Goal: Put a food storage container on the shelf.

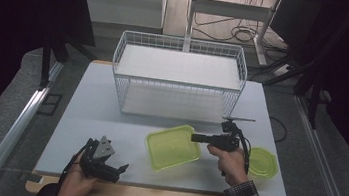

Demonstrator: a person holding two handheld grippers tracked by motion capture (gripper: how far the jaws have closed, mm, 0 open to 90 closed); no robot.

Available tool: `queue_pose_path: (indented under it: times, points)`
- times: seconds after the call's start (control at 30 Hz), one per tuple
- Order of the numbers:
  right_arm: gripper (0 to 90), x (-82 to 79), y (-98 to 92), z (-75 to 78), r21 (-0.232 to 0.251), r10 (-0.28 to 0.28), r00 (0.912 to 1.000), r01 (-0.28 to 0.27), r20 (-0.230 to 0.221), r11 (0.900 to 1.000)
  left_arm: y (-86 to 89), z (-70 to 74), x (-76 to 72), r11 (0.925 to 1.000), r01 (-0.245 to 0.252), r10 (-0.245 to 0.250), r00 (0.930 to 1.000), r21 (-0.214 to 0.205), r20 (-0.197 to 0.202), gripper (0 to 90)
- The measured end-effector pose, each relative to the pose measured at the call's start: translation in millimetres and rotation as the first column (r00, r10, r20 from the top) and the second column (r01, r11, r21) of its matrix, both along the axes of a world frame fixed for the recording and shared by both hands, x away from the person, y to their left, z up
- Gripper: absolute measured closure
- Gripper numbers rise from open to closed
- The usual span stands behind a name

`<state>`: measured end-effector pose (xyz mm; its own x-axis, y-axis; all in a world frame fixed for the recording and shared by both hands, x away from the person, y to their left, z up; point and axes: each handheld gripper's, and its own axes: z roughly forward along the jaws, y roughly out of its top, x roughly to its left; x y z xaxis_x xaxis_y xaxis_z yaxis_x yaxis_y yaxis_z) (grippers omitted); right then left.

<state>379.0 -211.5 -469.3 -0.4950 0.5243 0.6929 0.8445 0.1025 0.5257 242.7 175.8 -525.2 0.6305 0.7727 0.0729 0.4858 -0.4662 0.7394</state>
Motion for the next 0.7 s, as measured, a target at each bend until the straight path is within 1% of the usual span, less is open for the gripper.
queue_pose_path:
  times: [0.03, 0.23, 0.33, 0.4, 0.53, 0.7]
  points:
    - [80.1, 0.7, -0.6, 2.3, 0.003, -0.004, 0.9999, 0.004, 0.01, 1.0, 0.0, -0.1, 0.1, 1.0, 0.0, 0.0, 1.0, 0.0, 0.0, 0.6]
    - [80.1, 4.8, -2.3, 16.6, 0.036, -0.022, 0.9994, 0.021, 0.029, 0.9991, -1.0, -0.5, -0.2, 0.9999, 0.005, -0.005, 1.0, 0.01, 0.001, 0.5]
    - [80.1, 7.1, -2.5, 25.0, 0.067, -0.027, 0.999, 0.025, 0.034, 0.9975, -1.0, -0.5, -0.3, 0.9999, 0.005, -0.005, 1.0, 0.01, 0.001, 0.4]
    - [80.1, 8.1, -2.5, 29.5, 0.075, -0.03, 0.9988, 0.027, 0.039, 0.9968, -1.0, -0.5, -0.3, 0.9999, 0.005, -0.005, 1.0, 0.011, 0.001, 0.4]
    - [80.1, 10.6, -1.0, 43.0, 0.075, -0.037, 0.9977, 0.033, 0.057, 0.9966, -1.4, -0.8, -0.2, 0.9998, 0.007, -0.007, 1.0, 0.017, 0.001, 0.4]
    - [80.2, 15.8, 2.4, 59.0, 0.089, -0.044, 0.9968, 0.038, 0.066, 0.9953, -1.8, -1.0, -0.2, 0.9998, 0.009, -0.009, 1.0, 0.02, 0.001, 0.2]
